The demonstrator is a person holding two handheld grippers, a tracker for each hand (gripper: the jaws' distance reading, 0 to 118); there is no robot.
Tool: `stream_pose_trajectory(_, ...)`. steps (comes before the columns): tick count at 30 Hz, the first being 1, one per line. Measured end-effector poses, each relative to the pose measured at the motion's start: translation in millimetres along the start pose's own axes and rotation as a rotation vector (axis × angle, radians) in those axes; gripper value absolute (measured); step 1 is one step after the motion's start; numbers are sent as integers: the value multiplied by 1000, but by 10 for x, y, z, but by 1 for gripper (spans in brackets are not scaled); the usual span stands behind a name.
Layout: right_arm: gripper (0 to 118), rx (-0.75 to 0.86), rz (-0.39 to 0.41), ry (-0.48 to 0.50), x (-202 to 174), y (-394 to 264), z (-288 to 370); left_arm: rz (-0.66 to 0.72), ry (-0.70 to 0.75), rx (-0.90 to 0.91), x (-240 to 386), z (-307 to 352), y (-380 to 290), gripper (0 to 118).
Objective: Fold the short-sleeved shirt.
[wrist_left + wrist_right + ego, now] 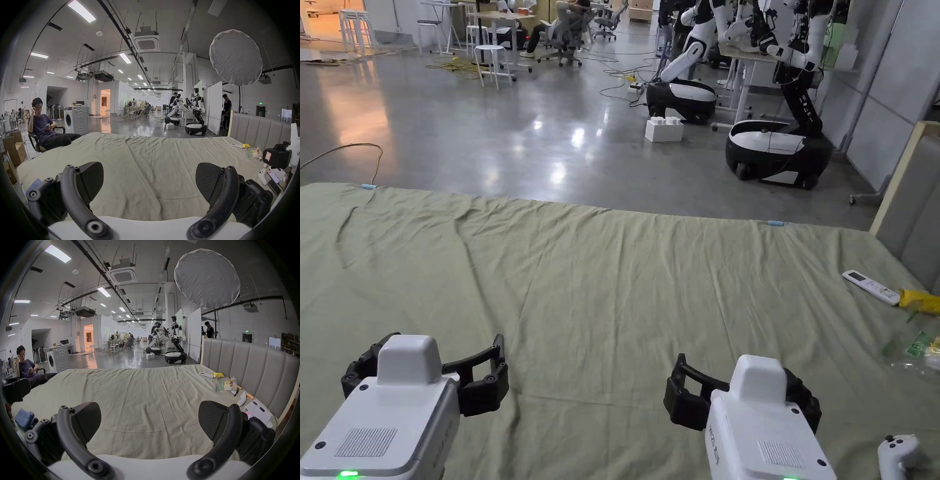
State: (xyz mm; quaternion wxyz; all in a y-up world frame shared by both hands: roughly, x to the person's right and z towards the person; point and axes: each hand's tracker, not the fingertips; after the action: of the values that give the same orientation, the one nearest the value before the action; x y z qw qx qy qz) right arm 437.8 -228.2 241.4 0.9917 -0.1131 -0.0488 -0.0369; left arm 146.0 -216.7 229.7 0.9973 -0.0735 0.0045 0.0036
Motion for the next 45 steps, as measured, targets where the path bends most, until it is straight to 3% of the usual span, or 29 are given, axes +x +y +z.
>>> stream_pose_trajectory(4, 118, -22, 4, -37, 8, 139, 17, 1, 6, 2, 3, 11, 7, 113)
stream_pose_trajectory(11, 118, -88, -49, -48, 108, 155, -37, 16, 17, -16, -35, 22, -10, 113)
stream_pose_trajectory(14, 118, -122, -111, -15, 90, 190, 15, 28, 27, -20, -56, 10, -19, 113)
stream_pose_trajectory(18, 118, -159, -130, -48, 121, 216, -28, 34, 31, -26, -68, 11, -21, 113)
stream_pose_trajectory(25, 118, -160, -37, -109, 25, 165, -66, 20, 25, -33, -55, 19, -40, 113)
stream_pose_trajectory(45, 118, -156, -42, -79, 7, 179, -95, -25, 45, 1, -27, -2, -50, 113)
